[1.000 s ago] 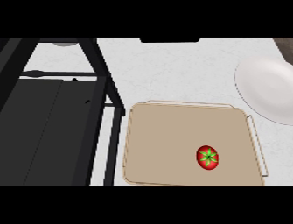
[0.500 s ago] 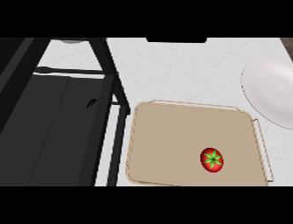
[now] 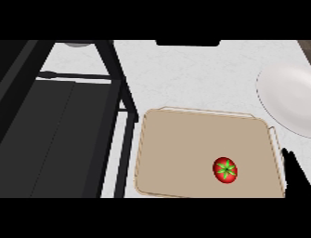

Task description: Pick the tomato from the tray and place it in the plate

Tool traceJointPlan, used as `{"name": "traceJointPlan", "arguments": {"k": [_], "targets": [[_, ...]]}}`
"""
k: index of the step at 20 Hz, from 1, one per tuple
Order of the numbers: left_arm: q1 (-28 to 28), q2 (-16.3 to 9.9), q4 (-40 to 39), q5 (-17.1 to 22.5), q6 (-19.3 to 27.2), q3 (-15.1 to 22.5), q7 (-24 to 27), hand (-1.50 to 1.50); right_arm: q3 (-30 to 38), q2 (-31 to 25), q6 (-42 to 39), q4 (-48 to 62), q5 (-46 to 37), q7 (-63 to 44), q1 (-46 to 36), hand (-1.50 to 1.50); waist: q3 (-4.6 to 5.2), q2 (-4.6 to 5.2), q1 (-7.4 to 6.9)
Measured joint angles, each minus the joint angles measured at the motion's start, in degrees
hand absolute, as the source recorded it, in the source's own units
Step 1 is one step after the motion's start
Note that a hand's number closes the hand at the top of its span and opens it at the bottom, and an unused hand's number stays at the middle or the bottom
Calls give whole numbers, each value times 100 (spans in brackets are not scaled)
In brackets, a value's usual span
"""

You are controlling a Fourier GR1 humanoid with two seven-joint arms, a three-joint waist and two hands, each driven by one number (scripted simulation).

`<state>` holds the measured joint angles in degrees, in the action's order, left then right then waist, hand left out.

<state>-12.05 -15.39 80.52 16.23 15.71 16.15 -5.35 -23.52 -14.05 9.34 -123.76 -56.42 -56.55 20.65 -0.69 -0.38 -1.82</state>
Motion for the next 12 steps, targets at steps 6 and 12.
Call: {"name": "traceJointPlan", "arguments": {"k": [6, 12], "targets": [[103, -52, 51, 41, -105, -97, -52, 0, -324, 567, -131, 607, -471, -184, -576, -150, -9, -17, 73], [222, -10, 146, -43, -88, -111, 24, 0, -305, 862, -327, 1097, -923, -311, -826, -150, -10, -23, 120]]}}
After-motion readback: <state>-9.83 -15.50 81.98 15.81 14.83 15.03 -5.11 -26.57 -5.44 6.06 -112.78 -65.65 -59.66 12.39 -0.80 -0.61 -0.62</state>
